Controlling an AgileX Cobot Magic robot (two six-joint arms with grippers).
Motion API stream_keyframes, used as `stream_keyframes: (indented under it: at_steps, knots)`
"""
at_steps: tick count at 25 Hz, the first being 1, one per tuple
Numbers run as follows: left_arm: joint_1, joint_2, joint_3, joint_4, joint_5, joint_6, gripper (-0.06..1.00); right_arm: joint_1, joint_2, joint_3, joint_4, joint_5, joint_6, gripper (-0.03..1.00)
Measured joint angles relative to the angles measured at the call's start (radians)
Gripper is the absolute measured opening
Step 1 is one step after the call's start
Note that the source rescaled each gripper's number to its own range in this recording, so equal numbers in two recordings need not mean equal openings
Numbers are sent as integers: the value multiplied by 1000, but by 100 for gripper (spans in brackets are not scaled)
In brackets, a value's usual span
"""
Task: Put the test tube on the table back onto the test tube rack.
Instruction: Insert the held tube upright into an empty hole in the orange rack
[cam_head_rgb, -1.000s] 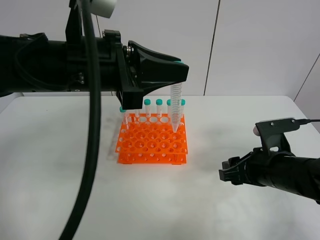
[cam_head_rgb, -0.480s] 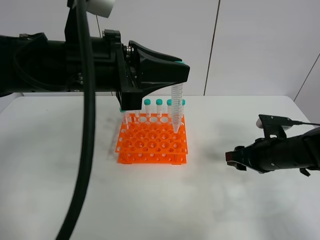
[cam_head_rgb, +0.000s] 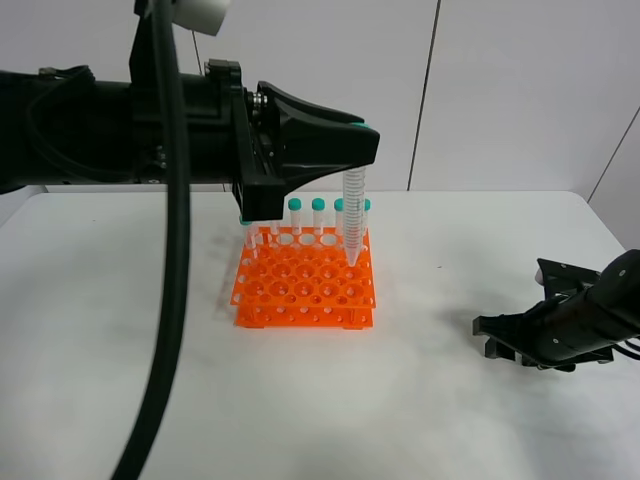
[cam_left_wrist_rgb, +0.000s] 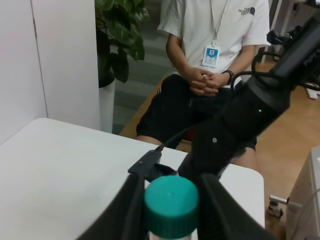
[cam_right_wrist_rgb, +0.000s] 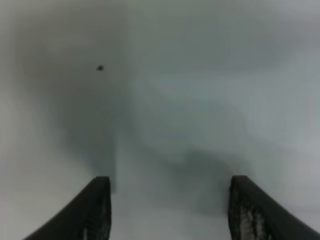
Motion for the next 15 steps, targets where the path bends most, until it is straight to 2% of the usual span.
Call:
stream_keyframes:
  at_steps: [2, 4, 10, 15]
  knots:
    - [0, 0, 0, 0, 0, 0, 0, -8, 2, -24, -144, 40, 142, 67]
    - [0, 0, 0, 0, 0, 0, 0, -8, 1, -50, -230, 102, 214, 67]
    - [0, 0, 0, 0, 0, 0, 0, -23, -90, -146, -362, 289, 270, 67]
    - [0, 0, 0, 0, 1, 0, 0, -40, -160, -175, -481, 397, 330, 67]
